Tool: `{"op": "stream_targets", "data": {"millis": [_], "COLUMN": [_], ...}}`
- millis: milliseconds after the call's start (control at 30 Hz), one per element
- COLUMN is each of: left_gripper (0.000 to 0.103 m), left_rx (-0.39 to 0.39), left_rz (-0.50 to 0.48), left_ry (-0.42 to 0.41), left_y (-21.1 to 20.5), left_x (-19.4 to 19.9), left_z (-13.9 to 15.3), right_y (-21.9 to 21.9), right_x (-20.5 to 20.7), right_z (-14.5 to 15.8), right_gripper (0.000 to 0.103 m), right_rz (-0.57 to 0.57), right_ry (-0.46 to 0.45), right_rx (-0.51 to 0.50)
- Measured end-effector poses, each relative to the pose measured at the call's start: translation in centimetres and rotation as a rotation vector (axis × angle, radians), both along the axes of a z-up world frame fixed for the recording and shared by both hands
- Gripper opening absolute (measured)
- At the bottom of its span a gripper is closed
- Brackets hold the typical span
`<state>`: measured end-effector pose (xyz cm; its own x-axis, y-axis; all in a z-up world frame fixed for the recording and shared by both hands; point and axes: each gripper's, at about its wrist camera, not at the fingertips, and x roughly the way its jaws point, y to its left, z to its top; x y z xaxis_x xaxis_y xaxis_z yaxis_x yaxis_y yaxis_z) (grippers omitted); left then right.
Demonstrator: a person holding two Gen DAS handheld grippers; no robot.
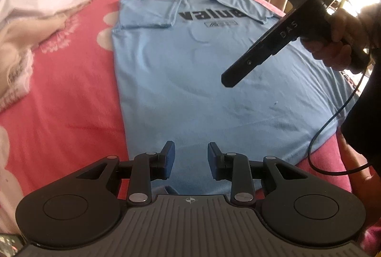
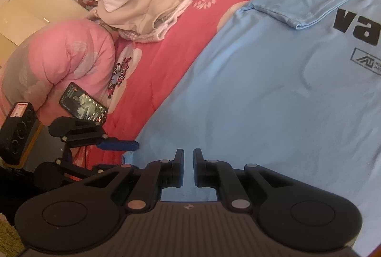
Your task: Fold clothes
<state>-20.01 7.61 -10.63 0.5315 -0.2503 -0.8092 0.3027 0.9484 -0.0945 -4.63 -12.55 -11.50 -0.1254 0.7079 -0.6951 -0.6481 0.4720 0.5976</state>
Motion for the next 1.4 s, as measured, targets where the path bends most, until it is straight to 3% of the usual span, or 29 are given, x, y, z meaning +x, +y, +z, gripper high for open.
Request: {"op": "stream_targets", "data": {"millis": [233,467,667,933,1033,1167,1400], "left_gripper": [0.028,0.027,0.026,0.026,0.026,0.026,0.026], "left_rx": [-0.019,0.003,-0.035,-0.07,-0.073,-0.029,-0.054], "left_rz": [0.016,0.024,0.049,0.03,0.033,0.037,0.103], "left_ry": [0.165,0.248,0.177,0.119,0.132,0.21,0.176], "left_y": [1.4,3.3,4.4,3.5,3.3,3.4,5.4], "left_x": [-1.5,-2.7,-2.8,-2.0,-1.6,-1.5,-2.3], "left_z": [-1.4,-0.4,1.3,1.4,0.7,-1.2,0.8], "right_y": [-0.2,-1.0,-0.8,-0.7,-0.8,-1.0,-1.7], "right_x": [-0.3,-0.2,-0.4,-0.8,-0.9,-1.1,-1.0], "right_z": [0.0,0.0,0.2,0.5,0.5,0.5,0.5], "right_gripper": [0.008,0.008,0.008,0.008,0.008,0.008,0.008], "right_rz": [-0.006,-0.036,-0.028,-0.022,-0.026,-0.03,-0.046], "right_ry": [0.003,0.002,-0.008,-0.015,-0.012,-0.009,-0.013], "right_rx": [0.004,-0.006,-0.003,-0.003,-0.005,-0.006,-0.011]}}
